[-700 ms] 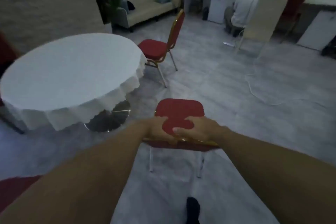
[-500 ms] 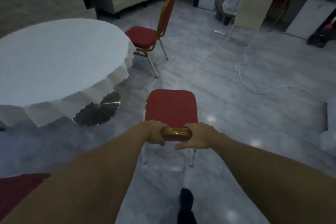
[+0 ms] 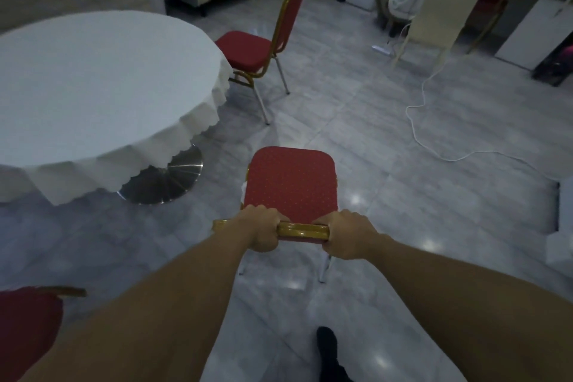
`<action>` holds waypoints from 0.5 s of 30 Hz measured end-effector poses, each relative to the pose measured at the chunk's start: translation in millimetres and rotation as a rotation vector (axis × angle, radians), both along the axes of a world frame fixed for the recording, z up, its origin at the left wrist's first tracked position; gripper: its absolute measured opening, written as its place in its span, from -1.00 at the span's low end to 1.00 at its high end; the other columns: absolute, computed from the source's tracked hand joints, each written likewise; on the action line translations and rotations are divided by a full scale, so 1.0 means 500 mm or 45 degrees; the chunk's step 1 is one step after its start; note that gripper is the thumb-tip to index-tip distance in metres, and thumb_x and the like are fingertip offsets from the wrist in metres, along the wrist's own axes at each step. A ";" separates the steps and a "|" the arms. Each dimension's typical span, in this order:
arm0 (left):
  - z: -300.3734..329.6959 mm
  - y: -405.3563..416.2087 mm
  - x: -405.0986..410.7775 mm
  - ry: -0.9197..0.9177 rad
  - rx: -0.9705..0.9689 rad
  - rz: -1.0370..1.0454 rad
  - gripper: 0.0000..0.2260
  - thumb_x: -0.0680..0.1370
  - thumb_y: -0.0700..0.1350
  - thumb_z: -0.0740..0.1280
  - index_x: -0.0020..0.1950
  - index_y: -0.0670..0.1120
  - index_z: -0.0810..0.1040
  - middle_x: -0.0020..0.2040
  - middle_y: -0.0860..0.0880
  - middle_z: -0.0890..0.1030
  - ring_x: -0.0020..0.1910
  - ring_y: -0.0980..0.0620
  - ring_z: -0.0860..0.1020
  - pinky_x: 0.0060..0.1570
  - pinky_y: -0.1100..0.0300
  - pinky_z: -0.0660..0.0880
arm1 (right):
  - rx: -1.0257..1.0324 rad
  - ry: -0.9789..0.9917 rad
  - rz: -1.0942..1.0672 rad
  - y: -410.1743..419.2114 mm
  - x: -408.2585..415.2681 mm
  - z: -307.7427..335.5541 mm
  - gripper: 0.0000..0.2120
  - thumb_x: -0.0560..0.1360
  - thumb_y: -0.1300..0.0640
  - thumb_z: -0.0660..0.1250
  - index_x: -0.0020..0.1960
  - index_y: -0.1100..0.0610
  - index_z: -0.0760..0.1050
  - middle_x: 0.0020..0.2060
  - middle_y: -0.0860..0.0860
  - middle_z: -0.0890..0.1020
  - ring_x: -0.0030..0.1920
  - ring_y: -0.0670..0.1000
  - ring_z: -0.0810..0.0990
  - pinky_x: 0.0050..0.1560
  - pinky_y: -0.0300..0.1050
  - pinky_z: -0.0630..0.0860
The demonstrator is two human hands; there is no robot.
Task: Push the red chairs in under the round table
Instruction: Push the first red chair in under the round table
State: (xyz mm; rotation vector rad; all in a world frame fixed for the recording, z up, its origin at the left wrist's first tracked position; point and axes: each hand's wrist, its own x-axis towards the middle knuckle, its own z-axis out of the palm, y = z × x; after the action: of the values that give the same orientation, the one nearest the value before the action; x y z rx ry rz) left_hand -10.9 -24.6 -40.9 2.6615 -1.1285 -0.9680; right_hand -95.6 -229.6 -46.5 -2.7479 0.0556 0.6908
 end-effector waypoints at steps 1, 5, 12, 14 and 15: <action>0.000 -0.003 -0.003 -0.007 0.002 0.008 -0.74 0.50 -0.17 0.26 -0.11 0.25 0.51 -0.13 0.06 0.54 -0.07 -0.07 0.56 -0.02 0.06 0.44 | 0.000 0.006 0.011 -0.005 0.000 -0.002 -0.70 0.54 0.15 0.38 0.21 -0.09 0.69 -0.13 -0.07 0.70 -0.13 0.03 0.68 -0.08 -0.10 0.61; 0.018 -0.016 -0.016 -0.021 0.008 0.077 -0.75 0.49 -0.19 0.26 -0.17 0.20 0.43 -0.17 0.05 0.51 -0.01 -0.13 0.59 0.06 0.00 0.47 | 0.001 0.010 0.089 -0.028 0.015 -0.008 -0.72 0.53 0.17 0.36 0.15 -0.10 0.69 -0.20 -0.09 0.69 -0.19 0.01 0.68 -0.10 -0.08 0.64; 0.023 -0.068 -0.058 0.010 0.056 0.333 -0.79 0.47 -0.19 0.25 -0.22 0.14 0.47 -0.08 -0.03 0.61 0.05 -0.17 0.61 0.15 -0.04 0.52 | -0.023 0.004 0.361 -0.103 0.049 -0.014 -0.78 0.47 0.17 0.35 0.01 -0.11 0.63 -0.22 -0.09 0.67 -0.21 0.00 0.66 -0.21 -0.11 0.55; 0.020 -0.085 -0.073 0.035 0.040 0.392 -0.77 0.49 -0.20 0.26 0.00 0.11 0.59 0.04 -0.07 0.66 0.08 -0.16 0.60 0.15 -0.02 0.47 | -0.025 0.005 0.431 -0.126 0.060 -0.017 -0.78 0.45 0.18 0.34 -0.03 -0.12 0.61 -0.24 -0.11 0.64 -0.22 -0.02 0.63 -0.25 -0.13 0.48; 0.020 -0.099 -0.085 0.037 0.024 0.444 -0.72 0.49 -0.20 0.26 0.10 0.09 0.62 0.07 -0.06 0.67 0.09 -0.16 0.60 0.17 -0.02 0.47 | -0.018 0.000 0.488 -0.143 0.068 -0.016 -0.76 0.46 0.19 0.34 -0.03 -0.14 0.61 -0.23 -0.12 0.64 -0.21 -0.02 0.62 -0.25 -0.12 0.46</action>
State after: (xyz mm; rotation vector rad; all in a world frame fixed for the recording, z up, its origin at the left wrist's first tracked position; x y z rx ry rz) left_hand -53.1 -73.9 -31.1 2.7190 -0.6187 -0.9480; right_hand -61.4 -300.9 -54.5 -2.7985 -0.4792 0.7864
